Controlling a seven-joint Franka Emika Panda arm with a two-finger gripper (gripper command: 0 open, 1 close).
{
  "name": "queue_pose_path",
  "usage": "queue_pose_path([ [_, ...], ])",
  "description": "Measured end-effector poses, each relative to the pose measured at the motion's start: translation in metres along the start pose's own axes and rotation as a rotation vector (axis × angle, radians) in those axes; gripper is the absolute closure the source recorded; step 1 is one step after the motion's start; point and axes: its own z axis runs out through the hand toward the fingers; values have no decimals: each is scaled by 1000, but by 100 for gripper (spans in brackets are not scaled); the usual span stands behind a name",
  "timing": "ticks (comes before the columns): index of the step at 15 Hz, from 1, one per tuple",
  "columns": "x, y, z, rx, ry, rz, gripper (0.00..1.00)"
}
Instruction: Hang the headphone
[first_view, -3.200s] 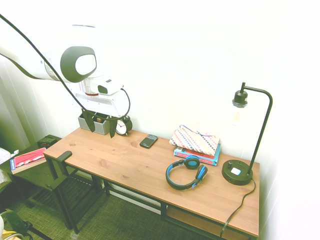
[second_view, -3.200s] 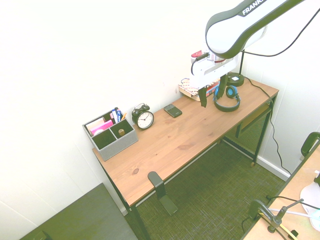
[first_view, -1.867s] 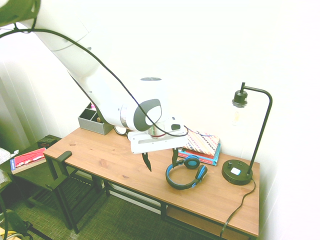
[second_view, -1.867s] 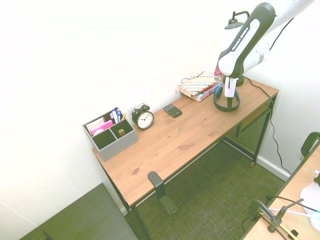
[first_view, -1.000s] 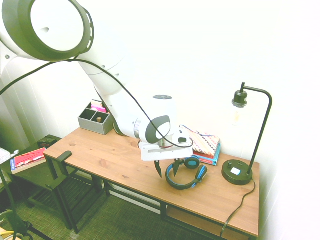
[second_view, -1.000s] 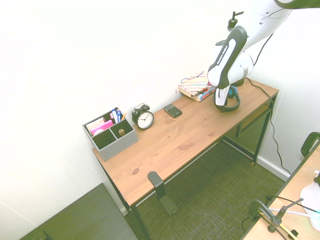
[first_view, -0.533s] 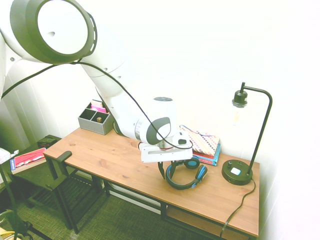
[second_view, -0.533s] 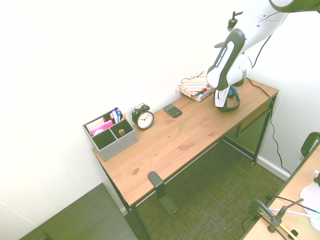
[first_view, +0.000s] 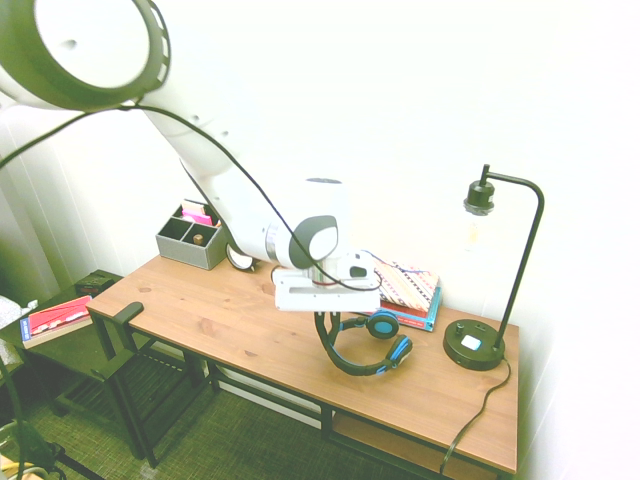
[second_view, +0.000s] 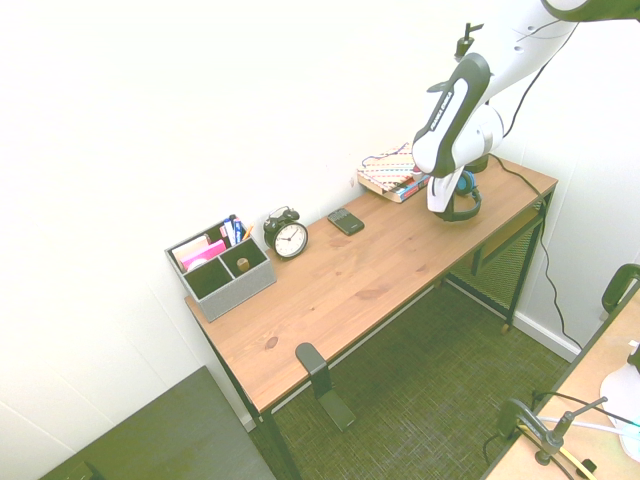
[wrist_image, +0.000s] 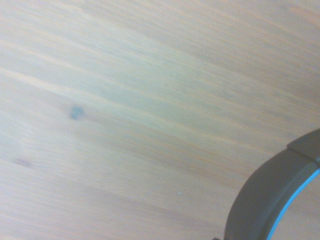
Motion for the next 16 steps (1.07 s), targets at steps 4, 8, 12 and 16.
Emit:
queue_pose_path([
  [4, -51, -37, -114, -68, -36, 219, 100],
  [8, -122, -96, -134, -12, 21, 379, 100],
  [12, -213, -174, -118, 41, 46, 534, 100],
  [16, -350, -251, -103, 35, 46, 604, 100],
])
